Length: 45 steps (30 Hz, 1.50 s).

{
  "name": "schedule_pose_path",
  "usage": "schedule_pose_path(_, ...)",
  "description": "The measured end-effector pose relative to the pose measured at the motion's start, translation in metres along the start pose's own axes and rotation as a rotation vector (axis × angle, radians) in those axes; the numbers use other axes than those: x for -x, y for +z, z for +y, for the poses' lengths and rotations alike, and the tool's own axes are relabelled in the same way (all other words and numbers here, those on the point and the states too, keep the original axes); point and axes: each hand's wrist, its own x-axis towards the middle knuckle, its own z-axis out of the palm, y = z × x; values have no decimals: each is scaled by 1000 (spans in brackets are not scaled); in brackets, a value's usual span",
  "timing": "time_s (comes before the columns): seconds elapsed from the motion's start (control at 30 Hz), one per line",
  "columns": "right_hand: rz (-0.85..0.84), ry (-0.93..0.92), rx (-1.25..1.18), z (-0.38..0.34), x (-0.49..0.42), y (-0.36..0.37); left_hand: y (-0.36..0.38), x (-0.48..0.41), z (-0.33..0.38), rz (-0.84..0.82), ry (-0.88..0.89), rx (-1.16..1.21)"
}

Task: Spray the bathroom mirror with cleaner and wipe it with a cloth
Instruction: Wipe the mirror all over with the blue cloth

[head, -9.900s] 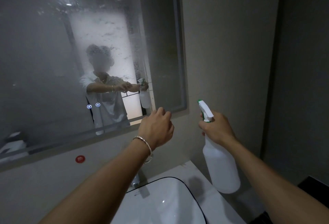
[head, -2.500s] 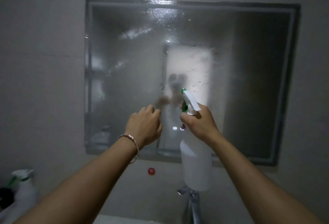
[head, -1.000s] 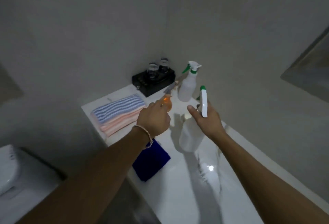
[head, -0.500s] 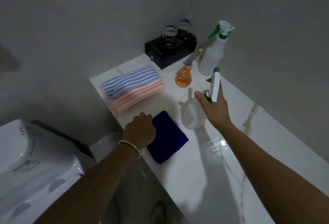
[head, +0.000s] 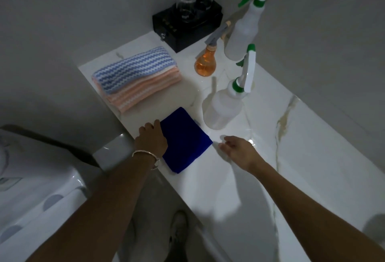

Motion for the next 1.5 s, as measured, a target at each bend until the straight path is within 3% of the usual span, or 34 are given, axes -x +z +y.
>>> schedule_pose_path(0.17,-57,-49,-65,2,0,12,-3,1,12,-59,55,101)
schedule_pose_path(0.37,63,-255,44,-17,21,2,-22,40,43,-331,504,-18)
schedule_pose_path(0.47,91,-342,211,-11,46,-8,-29,67,68,-416,694,-132)
schedule_pose_path(0.63,-31,-273,329,36,100,-29,-37,97,132,-493,839,-199)
schedule_pose_path(0.8,-6,-149,175,78,160,-75,-52,114,211,-451,982,-140)
schedule_pose_path(1.0,325,6,188,116,203,-142,-66,144,310,-354,1108,-181)
schedule_pose_path(1.33,791,-99,143,137,250,-262,-122,168,409,35,1205,-239)
schedule_pose_path(1.5,847,-156,83,133,243,-272,-134,166,415,204,1127,-324)
